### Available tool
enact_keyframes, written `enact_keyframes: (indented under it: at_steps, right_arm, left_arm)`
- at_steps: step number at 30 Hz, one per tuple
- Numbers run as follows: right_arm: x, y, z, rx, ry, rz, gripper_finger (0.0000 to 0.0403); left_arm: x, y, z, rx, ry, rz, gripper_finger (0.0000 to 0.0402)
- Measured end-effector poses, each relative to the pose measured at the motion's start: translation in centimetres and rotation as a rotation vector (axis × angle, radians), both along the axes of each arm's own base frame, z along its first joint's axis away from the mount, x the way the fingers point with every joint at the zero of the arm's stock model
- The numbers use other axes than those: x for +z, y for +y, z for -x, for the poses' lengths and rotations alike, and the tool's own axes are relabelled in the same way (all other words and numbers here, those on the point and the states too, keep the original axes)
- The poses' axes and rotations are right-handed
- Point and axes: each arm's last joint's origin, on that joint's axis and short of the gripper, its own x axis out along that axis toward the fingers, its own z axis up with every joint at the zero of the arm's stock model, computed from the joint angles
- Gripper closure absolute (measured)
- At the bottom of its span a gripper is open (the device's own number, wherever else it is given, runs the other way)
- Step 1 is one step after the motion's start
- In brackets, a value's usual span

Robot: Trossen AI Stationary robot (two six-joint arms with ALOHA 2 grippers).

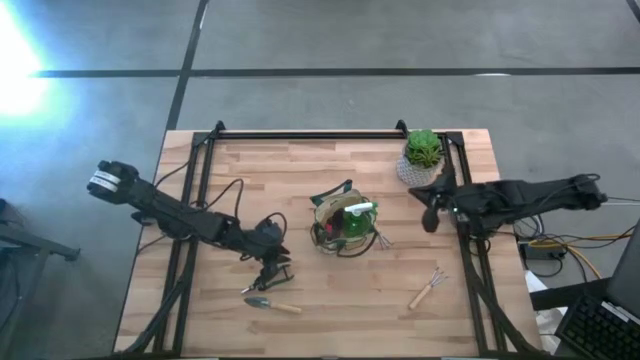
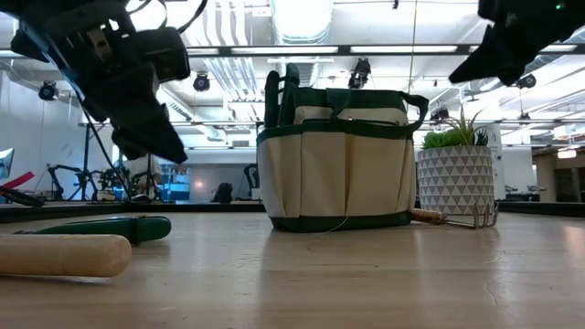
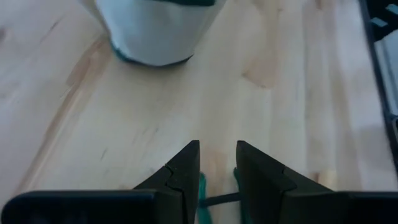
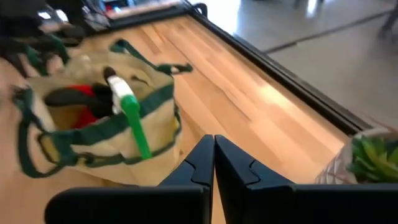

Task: Pick & Place Garden tools in Gardening bag
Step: Adjust the light brown gardening bag on the table

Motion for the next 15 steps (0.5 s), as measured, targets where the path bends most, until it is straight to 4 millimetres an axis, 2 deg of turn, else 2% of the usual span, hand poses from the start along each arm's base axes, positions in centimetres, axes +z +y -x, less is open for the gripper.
enact_keyframes:
  at_steps: [4,9,12,15]
  right_arm:
    - [-0.5,-0.1,-1.0,-0.049,0.025,-0.036,0.0395]
    - [0.4,-0.1,-2.7,-0.04,-0.13,-0.147,0.0395]
    - [0.9,-0.1,-3.4,-0.009,-0.174,-0.108,0.0395]
    - [0.5,-0.8,-3.7,-0.04,-0.132,-0.071,0.0395]
  left_arm:
    - [0.2,-0.2,-0.1,-0.04,-0.02,0.014,0.0296]
    - [0.2,-0.2,-0.1,-0.066,-0.017,0.021,0.0296]
    - [0.2,-0.2,-0.1,-0.072,-0.019,0.014,0.0296]
    - [0.2,-0.2,-0.1,-0.073,-0.02,0.014,0.0296]
